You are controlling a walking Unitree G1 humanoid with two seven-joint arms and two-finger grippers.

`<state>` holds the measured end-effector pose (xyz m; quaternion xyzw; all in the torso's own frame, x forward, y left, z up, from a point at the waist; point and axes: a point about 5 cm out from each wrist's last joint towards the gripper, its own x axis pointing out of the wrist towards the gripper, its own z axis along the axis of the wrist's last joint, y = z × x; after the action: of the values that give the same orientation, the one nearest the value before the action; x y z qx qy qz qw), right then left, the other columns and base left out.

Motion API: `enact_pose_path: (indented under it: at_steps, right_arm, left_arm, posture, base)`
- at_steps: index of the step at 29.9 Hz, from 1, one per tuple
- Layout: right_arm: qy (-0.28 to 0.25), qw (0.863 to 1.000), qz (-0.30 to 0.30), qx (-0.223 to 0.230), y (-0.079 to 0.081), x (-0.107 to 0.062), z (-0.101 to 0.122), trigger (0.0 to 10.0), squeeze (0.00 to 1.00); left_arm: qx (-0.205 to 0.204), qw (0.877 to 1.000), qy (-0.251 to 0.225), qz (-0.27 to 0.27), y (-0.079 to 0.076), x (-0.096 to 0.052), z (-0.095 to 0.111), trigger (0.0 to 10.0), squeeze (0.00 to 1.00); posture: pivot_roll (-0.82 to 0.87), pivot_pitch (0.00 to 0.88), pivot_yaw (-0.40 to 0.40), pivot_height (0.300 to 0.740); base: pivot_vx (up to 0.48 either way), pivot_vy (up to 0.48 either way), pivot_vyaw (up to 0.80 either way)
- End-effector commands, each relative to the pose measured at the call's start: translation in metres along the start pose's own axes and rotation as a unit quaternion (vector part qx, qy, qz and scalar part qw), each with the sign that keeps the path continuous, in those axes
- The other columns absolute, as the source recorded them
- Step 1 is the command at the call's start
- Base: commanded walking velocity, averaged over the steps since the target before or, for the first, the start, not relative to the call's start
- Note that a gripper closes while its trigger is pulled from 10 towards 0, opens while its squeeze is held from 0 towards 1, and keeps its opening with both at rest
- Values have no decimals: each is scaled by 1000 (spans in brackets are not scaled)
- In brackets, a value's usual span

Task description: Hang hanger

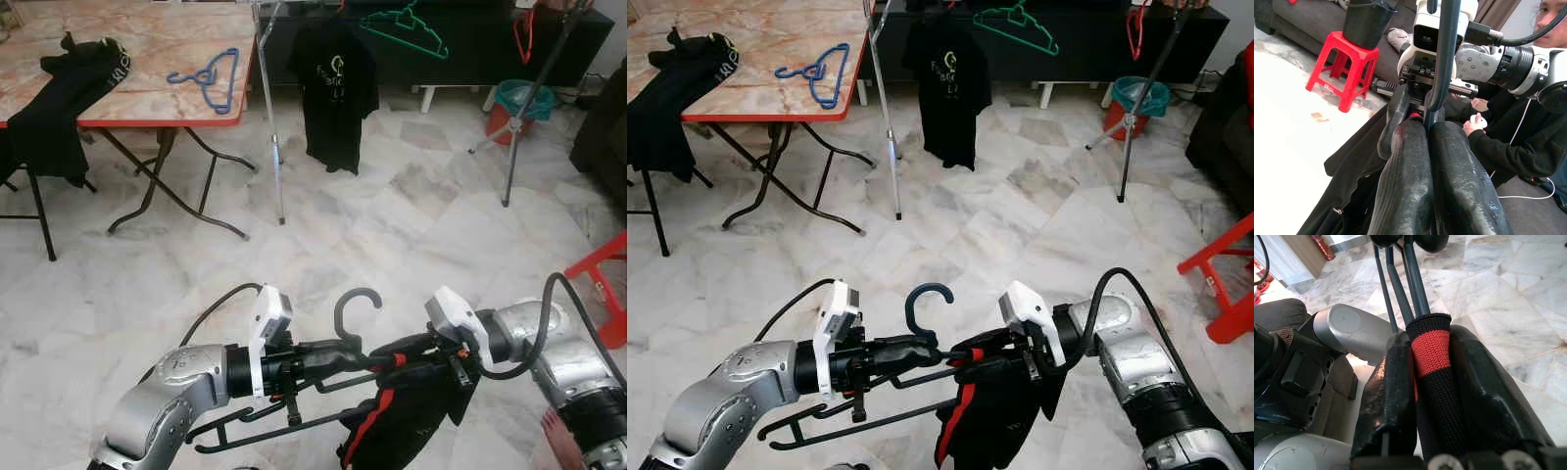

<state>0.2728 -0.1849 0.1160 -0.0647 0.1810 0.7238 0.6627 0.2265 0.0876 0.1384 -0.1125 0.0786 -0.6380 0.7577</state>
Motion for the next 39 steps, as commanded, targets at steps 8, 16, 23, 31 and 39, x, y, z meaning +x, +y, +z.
enact_pose_path:
  at_steps: [8, 16, 23, 31, 39]
  right_arm:
    - [30, 1000, -5, -6, -3, 4, -3, 0, 0]
    - [52, 998, -19, -14, -6, 5, -7, 0, 0]
    - [55, 998, -19, -14, -7, 7, -8, 0, 0]
    - [55, 998, -19, -16, -7, 7, -9, 0, 0]
    - [54, 998, -28, -17, -9, 9, -9, 0, 0]
  left_arm:
    - [17, 1000, -12, -13, -2, 6, 7, 10000, 0]
    - [22, 1000, -4, -9, -1, 6, 5, 10000, 0]
    - [36, 999, 1, -12, -2, 6, 4, 10000, 0]
    - [33, 999, -4, -22, -3, 4, 4, 10000, 1000]
    - [44, 999, 15, -12, 1, -3, 2, 10000, 1000]
  posture:
    - [45, 121, -40, 740]
    - [44, 121, -40, 740]
    - [46, 120, -40, 740]
    - [45, 120, -40, 740]
    - [50, 119, -41, 740]
  base:
    - [0, 0, 0]
    - [0, 0, 0]
    - [0, 0, 0]
    - [0, 0, 0]
    - [0, 0, 0]
